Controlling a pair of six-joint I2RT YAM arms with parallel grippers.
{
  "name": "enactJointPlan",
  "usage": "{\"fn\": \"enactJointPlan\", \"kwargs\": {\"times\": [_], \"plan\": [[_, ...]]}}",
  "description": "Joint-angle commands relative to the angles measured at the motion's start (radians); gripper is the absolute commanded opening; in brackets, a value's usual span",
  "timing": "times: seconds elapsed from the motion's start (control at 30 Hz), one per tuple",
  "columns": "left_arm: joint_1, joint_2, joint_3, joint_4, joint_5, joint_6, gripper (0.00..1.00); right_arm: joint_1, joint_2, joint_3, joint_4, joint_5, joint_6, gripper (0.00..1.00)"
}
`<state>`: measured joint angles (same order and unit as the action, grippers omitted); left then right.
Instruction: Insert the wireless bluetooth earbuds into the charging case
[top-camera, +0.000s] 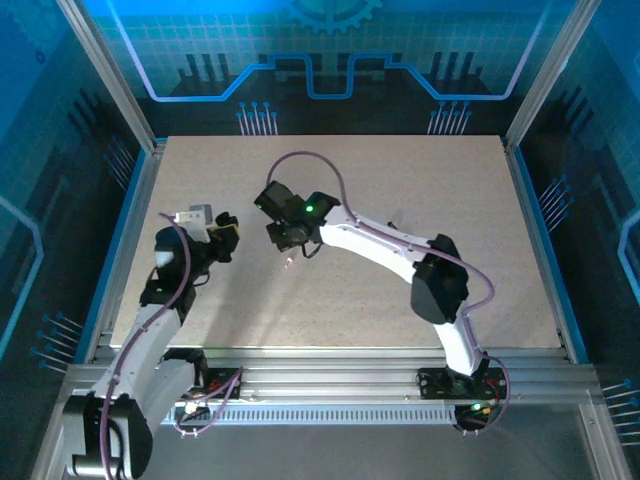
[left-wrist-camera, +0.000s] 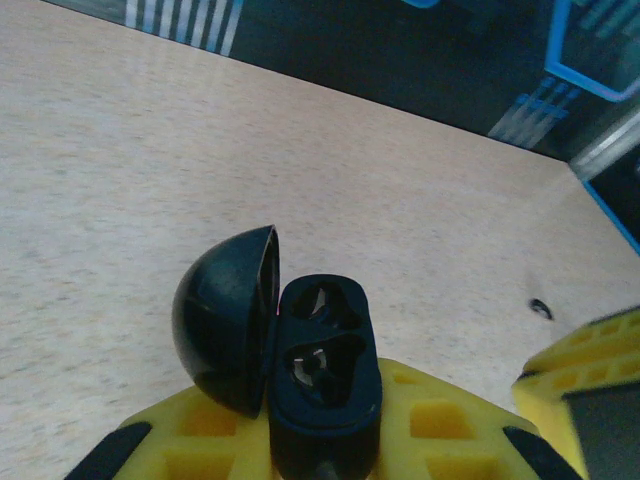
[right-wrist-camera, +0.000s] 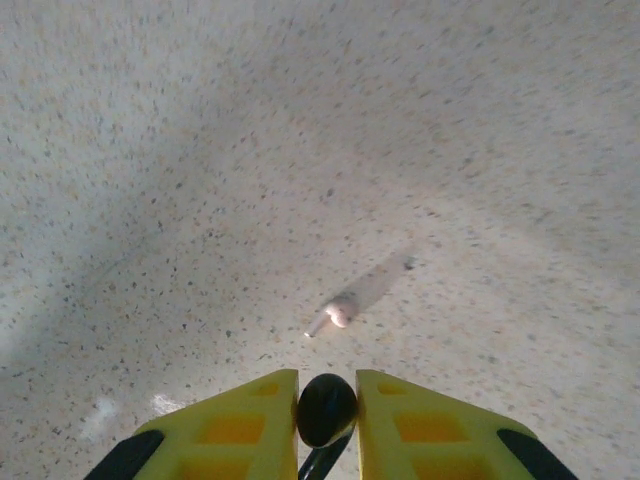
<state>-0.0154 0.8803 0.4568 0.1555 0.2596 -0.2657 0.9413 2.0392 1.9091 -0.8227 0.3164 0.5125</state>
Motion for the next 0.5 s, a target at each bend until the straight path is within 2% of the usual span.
{"fn": "enactJointPlan", "kwargs": {"times": [0.0,0.17,0.47], "plan": [[-0.069,0.054,-0.002,0.17,0.062,-0.042,0.18,-0.028,-0.106,-0.051,0.031,0.044,0.007,0.21],[-0.176,0.16,0.022,0.317,0.106,-0.043,0.18,-0.051,-0.247,-0.136,0.103,0.067,-0.055,0.21],[-0.253,0.315,0.105,0.496,0.295,-0.007,0.18,-0.08,-0.407,-0.22,0.222,0.031,-0.202,0.21]]}}
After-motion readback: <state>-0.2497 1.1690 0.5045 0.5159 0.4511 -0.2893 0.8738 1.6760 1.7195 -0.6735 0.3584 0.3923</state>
